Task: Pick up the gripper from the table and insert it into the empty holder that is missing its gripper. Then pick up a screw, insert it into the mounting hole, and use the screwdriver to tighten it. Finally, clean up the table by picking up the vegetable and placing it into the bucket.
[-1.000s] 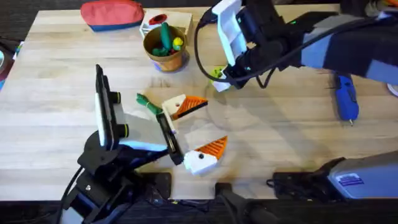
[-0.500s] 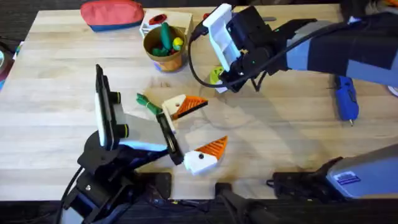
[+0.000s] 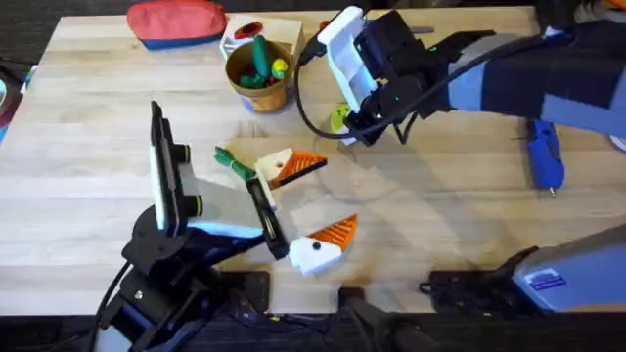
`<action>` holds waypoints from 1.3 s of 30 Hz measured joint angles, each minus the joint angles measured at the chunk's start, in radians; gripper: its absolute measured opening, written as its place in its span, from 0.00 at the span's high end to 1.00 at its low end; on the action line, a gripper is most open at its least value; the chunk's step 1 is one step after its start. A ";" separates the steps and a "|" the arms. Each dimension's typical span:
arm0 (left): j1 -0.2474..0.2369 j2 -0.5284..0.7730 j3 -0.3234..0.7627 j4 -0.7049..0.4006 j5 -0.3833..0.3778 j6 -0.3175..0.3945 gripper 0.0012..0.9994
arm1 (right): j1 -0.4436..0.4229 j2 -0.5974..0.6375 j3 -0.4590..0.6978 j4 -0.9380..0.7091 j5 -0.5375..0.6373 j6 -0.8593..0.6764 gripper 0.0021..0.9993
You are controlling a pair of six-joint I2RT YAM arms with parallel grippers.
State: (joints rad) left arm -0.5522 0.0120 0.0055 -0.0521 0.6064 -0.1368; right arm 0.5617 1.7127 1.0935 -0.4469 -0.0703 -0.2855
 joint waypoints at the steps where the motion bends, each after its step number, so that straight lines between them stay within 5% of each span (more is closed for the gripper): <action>1: 0.000 0.000 0.000 0.000 0.000 0.000 0.01 | 0.000 0.005 0.000 0.002 0.001 0.000 0.90; 6: 0.000 0.000 0.000 0.000 0.000 0.000 0.01 | 0.000 0.009 0.004 0.007 0.003 0.001 0.99; 22: 0.000 0.000 0.000 0.000 0.000 0.000 0.01 | 0.000 -0.076 0.026 -0.085 0.003 0.000 1.00; 31: 0.000 0.000 0.000 0.000 0.000 0.002 0.01 | 0.013 -0.244 0.241 -0.401 0.002 0.034 1.00; 39: 0.000 0.000 0.000 0.000 0.000 0.002 0.01 | 0.165 -0.245 0.454 -0.586 -0.001 0.101 1.00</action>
State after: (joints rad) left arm -0.5522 0.0120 0.0055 -0.0521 0.6067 -0.1345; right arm 0.7268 1.4677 1.5471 -1.0328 -0.0716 -0.1844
